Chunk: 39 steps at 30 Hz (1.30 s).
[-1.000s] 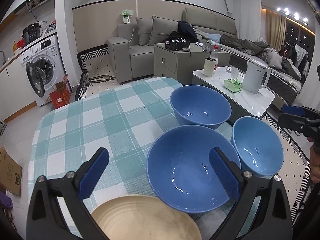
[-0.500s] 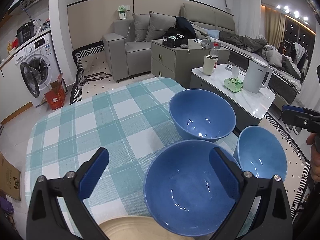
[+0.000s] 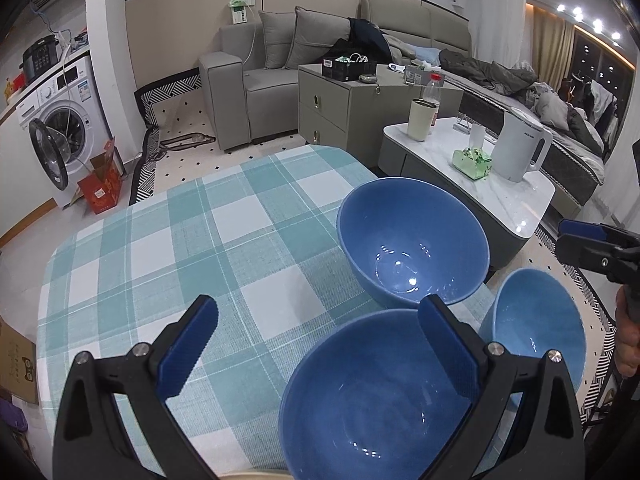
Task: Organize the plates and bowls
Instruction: 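Move both open grippers forward toward the blue bowls, then close both grippers on the rim of the darker blue bowl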
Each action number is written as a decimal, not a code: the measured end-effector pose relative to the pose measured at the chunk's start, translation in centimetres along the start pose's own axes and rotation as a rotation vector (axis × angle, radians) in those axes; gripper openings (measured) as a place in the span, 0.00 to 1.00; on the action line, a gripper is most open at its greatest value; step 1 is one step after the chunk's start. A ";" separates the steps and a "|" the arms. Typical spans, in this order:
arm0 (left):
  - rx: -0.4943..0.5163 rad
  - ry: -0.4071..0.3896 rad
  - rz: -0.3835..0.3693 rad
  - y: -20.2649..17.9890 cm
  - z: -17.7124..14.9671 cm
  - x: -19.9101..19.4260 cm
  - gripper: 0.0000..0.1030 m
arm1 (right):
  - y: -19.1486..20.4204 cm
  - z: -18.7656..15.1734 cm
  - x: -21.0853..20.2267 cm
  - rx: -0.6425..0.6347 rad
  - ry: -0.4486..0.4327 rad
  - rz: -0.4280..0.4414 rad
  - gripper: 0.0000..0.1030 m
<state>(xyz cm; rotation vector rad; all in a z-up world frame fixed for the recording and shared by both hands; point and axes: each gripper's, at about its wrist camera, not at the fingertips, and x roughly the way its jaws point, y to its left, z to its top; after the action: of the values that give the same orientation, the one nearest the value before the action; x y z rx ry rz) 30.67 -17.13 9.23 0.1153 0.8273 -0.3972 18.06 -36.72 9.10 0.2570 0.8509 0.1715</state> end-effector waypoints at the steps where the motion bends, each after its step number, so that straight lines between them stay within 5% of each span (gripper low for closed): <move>1: 0.000 0.003 -0.002 0.0 0.1 0.2 0.98 | -0.1 0.1 0.3 0.000 0.004 -0.002 0.98; 30: 0.013 0.094 -0.026 -0.9 2.2 7.1 0.96 | -2.9 1.3 8.4 0.075 0.141 -0.013 0.70; 39: 0.012 0.127 -0.060 -1.2 2.2 8.7 0.77 | -3.3 1.2 9.6 0.093 0.169 -0.008 0.56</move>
<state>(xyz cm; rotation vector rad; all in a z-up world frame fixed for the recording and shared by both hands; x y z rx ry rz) 37.03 -21.39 4.38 0.1275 0.9556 -0.4551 25.32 -37.66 2.02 0.3299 1.0289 0.1481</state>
